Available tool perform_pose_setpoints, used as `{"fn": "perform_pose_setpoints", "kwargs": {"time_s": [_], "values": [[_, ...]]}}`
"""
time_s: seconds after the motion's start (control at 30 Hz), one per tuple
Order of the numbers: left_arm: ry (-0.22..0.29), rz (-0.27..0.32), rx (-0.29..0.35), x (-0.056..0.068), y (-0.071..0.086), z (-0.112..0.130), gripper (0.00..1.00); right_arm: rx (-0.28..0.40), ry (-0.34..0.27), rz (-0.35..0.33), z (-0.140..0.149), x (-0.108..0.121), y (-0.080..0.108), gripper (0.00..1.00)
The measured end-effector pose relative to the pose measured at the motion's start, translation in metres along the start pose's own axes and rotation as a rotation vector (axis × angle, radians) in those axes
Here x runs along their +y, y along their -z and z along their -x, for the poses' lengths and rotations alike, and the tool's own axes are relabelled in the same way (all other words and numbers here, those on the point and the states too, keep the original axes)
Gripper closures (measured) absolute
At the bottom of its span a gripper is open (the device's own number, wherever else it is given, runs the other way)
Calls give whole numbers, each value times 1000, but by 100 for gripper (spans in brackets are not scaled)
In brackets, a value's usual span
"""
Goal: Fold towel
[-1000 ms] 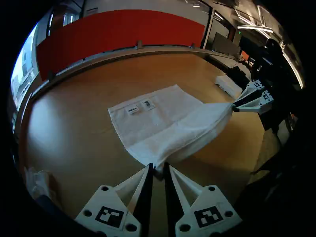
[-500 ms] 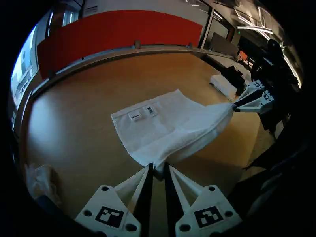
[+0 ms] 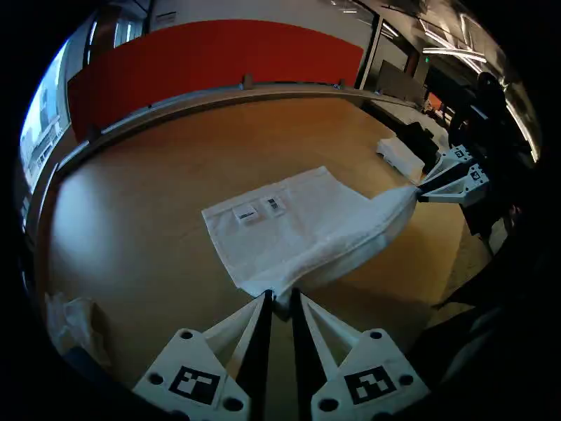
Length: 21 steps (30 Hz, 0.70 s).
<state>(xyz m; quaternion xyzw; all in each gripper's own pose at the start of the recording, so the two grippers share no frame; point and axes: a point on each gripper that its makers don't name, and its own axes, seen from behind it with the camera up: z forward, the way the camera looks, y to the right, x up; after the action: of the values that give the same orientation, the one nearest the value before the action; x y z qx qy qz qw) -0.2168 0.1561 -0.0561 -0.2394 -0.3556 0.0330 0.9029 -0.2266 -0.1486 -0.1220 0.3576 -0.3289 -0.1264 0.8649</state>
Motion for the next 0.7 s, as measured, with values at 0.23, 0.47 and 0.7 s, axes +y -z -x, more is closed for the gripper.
{"fn": "perform_pose_setpoints", "kwargs": {"time_s": [0.23,0.47,0.7], "values": [[1,-19,23,-12,-12,-19,81,-6,24,14,-10,21,-8,91],[0,-38,39,-27,-26,-36,81,-16,47,39,-22,47,-19,91],[-1,-46,51,-37,-39,-51,81,-19,60,54,-33,71,-31,91]]}}
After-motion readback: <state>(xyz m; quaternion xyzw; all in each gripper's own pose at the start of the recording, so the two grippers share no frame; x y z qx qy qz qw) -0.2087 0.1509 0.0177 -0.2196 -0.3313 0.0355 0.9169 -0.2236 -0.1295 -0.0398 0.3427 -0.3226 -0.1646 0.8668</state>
